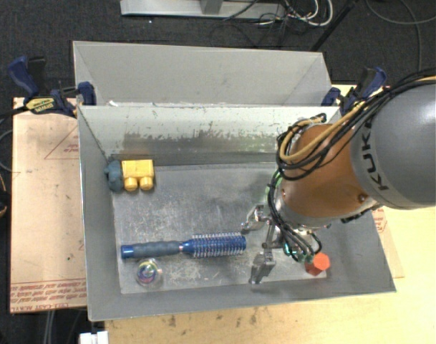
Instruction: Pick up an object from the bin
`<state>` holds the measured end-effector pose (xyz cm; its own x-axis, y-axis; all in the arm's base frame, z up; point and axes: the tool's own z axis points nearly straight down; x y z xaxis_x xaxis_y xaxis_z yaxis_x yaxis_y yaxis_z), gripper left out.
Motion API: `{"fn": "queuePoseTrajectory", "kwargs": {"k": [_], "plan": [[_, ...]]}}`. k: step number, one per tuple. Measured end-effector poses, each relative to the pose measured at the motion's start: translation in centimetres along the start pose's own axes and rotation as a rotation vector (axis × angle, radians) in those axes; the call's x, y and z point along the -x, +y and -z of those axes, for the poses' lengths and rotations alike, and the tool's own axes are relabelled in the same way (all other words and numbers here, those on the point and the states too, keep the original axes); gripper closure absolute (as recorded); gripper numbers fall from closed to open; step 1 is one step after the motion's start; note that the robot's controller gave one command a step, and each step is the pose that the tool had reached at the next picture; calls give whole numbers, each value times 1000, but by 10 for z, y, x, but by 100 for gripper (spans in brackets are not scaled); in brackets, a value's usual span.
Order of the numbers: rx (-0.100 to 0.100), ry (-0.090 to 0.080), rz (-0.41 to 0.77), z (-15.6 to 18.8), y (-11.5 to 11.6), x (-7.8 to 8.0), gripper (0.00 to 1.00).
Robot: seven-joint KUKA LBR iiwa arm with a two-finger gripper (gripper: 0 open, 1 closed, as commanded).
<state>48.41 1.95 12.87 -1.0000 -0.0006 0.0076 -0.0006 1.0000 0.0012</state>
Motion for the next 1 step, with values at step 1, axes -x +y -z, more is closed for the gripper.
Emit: {"fn": "queuePoseTrajectory", "kwargs": {"k": [1], "plan": [[2,-8,-198,-46,37,0,0]]}}
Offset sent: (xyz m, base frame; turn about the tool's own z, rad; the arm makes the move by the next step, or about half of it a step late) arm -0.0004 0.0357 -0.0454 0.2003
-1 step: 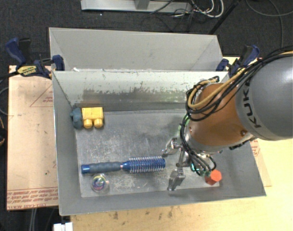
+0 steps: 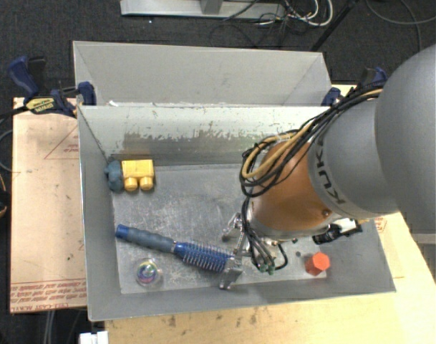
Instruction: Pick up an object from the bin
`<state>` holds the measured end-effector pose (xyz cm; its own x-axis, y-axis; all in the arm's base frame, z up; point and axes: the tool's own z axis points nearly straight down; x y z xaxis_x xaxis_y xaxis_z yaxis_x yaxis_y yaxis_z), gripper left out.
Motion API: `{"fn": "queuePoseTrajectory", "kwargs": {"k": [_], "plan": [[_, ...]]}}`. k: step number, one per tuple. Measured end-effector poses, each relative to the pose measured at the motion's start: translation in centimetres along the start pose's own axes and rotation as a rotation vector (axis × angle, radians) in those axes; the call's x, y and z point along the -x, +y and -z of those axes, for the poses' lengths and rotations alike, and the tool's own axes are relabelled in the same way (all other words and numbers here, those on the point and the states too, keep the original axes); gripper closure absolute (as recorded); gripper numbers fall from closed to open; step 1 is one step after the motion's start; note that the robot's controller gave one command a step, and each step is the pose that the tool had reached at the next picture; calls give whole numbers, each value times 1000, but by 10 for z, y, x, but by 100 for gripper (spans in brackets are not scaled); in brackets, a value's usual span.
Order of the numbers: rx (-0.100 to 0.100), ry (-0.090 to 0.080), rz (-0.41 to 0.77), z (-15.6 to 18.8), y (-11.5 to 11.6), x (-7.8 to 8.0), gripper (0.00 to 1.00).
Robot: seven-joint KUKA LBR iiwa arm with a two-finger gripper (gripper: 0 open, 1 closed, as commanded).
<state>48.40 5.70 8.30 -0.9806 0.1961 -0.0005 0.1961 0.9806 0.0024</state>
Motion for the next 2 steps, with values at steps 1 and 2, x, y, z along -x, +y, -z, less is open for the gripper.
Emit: {"fn": "queuePoseTrajectory", "kwargs": {"k": [1,2], "plan": [[0,-1,-1,1,-1,1,100],[0,-7,2,181,-6,21,100]]}}
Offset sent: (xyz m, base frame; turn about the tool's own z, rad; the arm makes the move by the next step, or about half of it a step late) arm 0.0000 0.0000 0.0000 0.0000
